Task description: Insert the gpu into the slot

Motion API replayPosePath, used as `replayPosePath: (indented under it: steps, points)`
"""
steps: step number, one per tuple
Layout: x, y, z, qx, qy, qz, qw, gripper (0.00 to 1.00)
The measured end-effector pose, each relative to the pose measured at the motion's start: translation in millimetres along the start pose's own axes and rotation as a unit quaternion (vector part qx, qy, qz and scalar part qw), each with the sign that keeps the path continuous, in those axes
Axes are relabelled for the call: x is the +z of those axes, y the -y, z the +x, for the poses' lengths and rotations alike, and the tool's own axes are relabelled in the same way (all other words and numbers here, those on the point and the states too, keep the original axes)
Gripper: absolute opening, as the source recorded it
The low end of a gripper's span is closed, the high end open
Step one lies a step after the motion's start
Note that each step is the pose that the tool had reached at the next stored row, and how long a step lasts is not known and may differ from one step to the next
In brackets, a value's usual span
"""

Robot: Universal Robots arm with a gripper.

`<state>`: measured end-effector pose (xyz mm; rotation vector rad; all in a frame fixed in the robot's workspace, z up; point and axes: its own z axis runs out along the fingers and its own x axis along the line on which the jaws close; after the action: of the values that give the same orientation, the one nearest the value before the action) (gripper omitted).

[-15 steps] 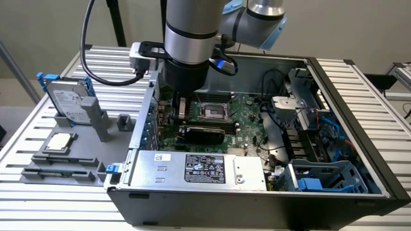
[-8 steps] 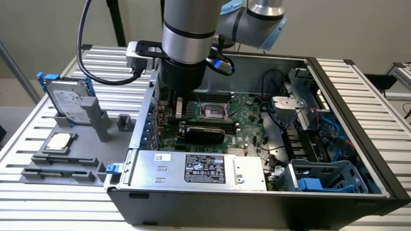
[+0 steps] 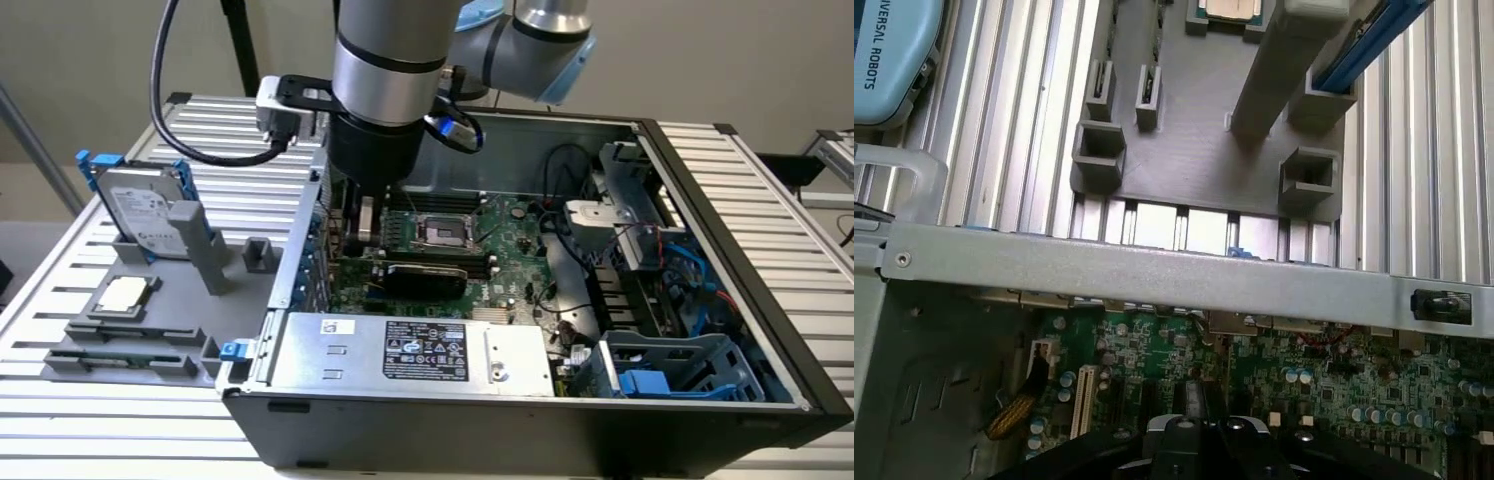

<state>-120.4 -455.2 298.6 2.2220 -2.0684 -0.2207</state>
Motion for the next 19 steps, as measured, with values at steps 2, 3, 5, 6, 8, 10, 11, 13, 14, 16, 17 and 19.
replayPosePath:
  steps: [2, 3, 5, 6, 8, 10, 11, 13, 14, 16, 17, 19]
  points:
    - [-0.7, -0.6, -0.3, 0.000, 0.0002, -0.0035, 1.0000, 0.11]
    - [-0.7, -1.2, -0.5, 0.000, 0.0002, -0.0047, 1.0000, 0.11]
    - [-0.4, -2.6, -1.2, 0.000, 0.0003, -0.0058, 1.0000, 0.11]
    - [-0.3, -3.2, -1.5, 0.000, 0.0003, -0.0059, 1.0000, 0.11]
    - [0.0, -4.7, -2.7, 0.000, 0.0004, -0.0064, 1.0000, 0.11]
    - [0.5, -6.5, -3.5, 0.000, 0.0004, -0.0076, 1.0000, 0.11]
    - [0.9, -7.4, -3.7, 0.001, 0.0004, -0.0080, 1.0000, 0.11]
    - [1.5, -8.6, -3.9, 0.001, 0.0001, -0.0093, 1.0000, 0.11]
    - [2.0, -9.0, -4.0, 0.001, 0.0000, -0.0099, 1.0000, 0.11]
    - [2.8, -9.9, -4.4, 0.001, -0.0003, -0.0108, 0.9999, 0.11]
    - [3.3, -10.3, -4.7, 0.001, -0.0004, -0.0113, 0.9999, 0.11]
    - [4.3, -11.3, -5.3, 0.003, -0.0005, -0.0125, 0.9999, 0.11]
